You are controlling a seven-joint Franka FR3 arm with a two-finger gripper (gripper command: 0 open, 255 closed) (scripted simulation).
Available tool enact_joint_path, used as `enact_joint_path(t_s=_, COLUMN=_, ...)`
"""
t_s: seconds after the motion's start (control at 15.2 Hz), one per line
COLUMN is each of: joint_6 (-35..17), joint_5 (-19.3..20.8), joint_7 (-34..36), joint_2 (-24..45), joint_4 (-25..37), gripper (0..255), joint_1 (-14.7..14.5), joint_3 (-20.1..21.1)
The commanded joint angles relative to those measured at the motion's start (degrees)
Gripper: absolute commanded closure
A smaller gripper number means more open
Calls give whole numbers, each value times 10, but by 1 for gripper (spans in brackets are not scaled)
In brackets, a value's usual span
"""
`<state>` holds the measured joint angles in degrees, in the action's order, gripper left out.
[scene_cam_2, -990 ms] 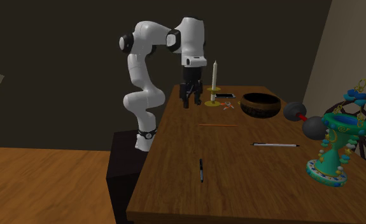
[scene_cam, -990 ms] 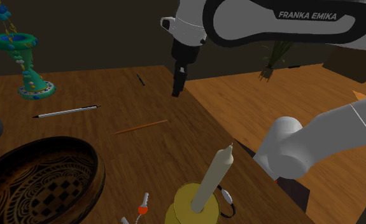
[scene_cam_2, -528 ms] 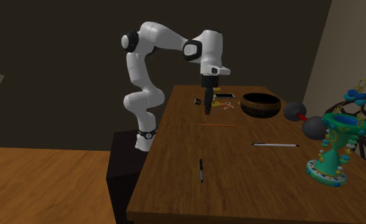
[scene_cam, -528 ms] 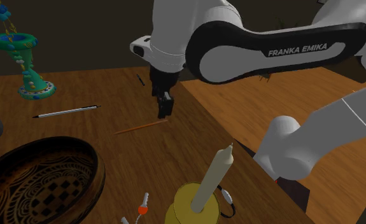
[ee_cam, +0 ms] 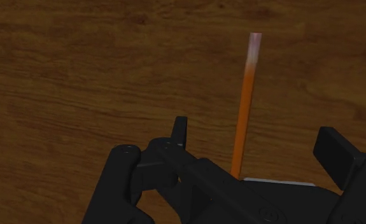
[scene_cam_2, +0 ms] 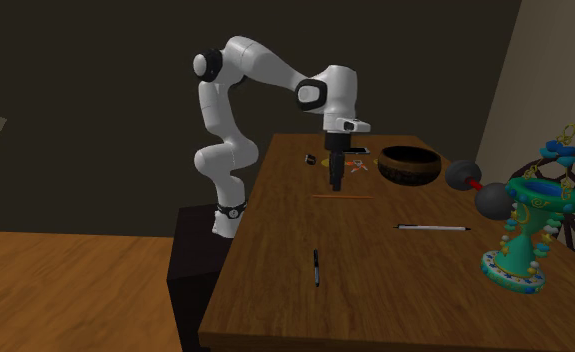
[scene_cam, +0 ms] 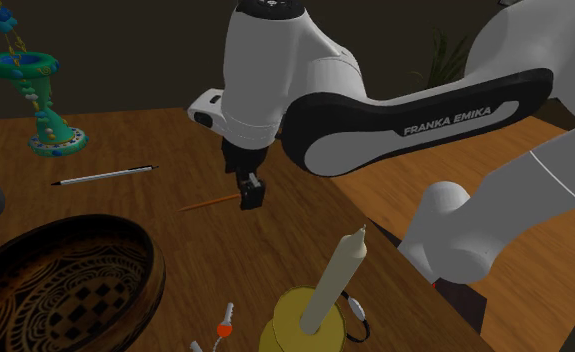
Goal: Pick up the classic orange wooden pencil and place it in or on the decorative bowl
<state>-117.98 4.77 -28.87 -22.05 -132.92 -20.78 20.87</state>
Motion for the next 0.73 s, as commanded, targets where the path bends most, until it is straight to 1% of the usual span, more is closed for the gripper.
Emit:
enact_joint_path(t_s=0.0, joint_6=-17, joint_5=3, joint_7=1, joint_2=7, joint_4=-10, gripper=0, joint_1=2, joint_3=0)
enact_joint_path(t_s=0.53, joint_6=-21, joint_5=4, joint_7=2, joint_2=8, joint_4=-13, gripper=0, joint_1=2, joint_3=1)
enact_joint_path(t_s=0.59, joint_6=-21, joint_5=4, joint_7=2, joint_2=8, joint_4=-13, gripper=255, joint_1=2, joint_3=1)
enact_joint_path(t_s=0.66, joint_6=-21, joint_5=4, joint_7=2, joint_2=8, joint_4=-13, gripper=255, joint_1=2, joint_3=1)
